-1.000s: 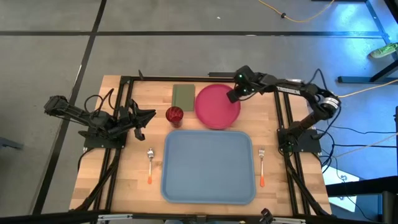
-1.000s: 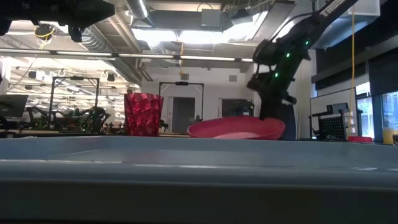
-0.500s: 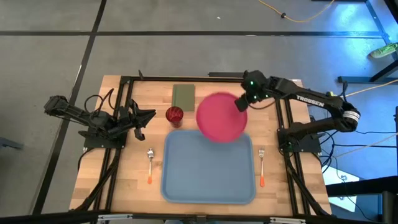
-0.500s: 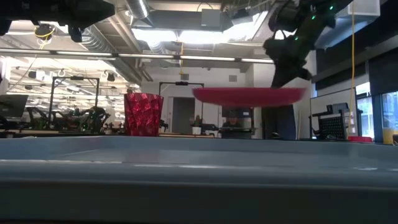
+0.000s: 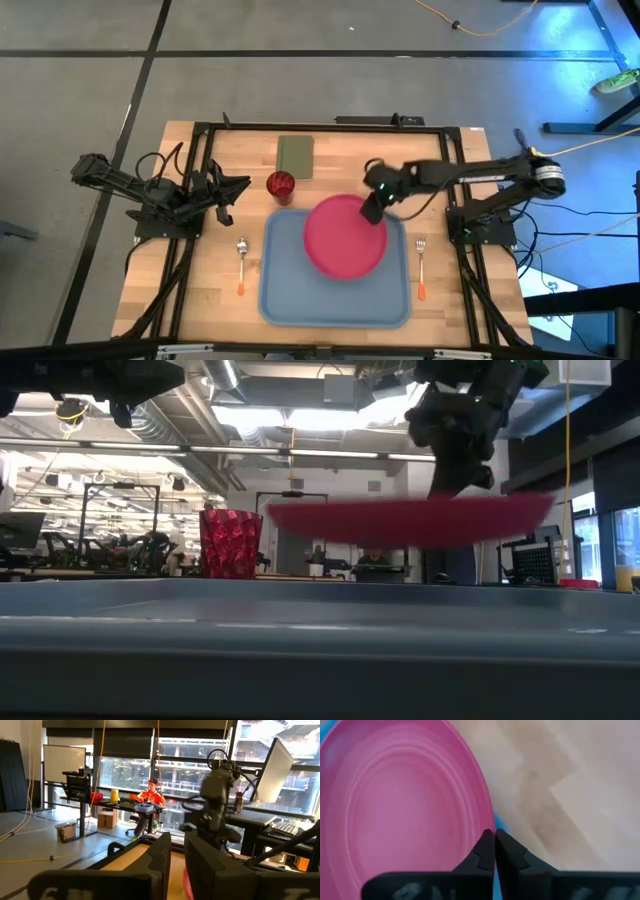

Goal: Pick and place plate/cup/fork/spoon on tray
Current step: Put the pink plate on the blue tray

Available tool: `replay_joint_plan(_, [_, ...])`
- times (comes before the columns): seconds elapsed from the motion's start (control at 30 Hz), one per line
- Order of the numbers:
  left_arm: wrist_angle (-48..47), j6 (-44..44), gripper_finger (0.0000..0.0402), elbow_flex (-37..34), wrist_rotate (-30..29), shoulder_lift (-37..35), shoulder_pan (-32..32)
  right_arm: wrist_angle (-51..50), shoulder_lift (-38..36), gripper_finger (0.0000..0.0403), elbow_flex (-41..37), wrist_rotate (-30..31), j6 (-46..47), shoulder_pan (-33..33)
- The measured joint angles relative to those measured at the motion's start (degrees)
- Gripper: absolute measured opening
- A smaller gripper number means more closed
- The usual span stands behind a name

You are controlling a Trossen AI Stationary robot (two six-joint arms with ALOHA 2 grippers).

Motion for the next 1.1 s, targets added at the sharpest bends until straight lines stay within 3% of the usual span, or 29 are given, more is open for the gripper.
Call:
replay_joint_plan(0.2, [0.00,-0.01,0.0047,0.00,-0.02,-0.02,0.01,2.92,6.32,0.0002,-0.07,1.09,2.23,7.62])
replay_joint_plan(0.43, [0.00,0.00,0.0047,0.00,-0.02,0.00,0.01,4.86,7.33,0.0010,-0.07,5.52,5.43,11.61])
replay_joint_plan(1.1, [0.01,0.00,0.0047,0.00,-0.02,0.00,0.01,6.94,7.33,0.0020,-0.07,7.45,4.93,13.30])
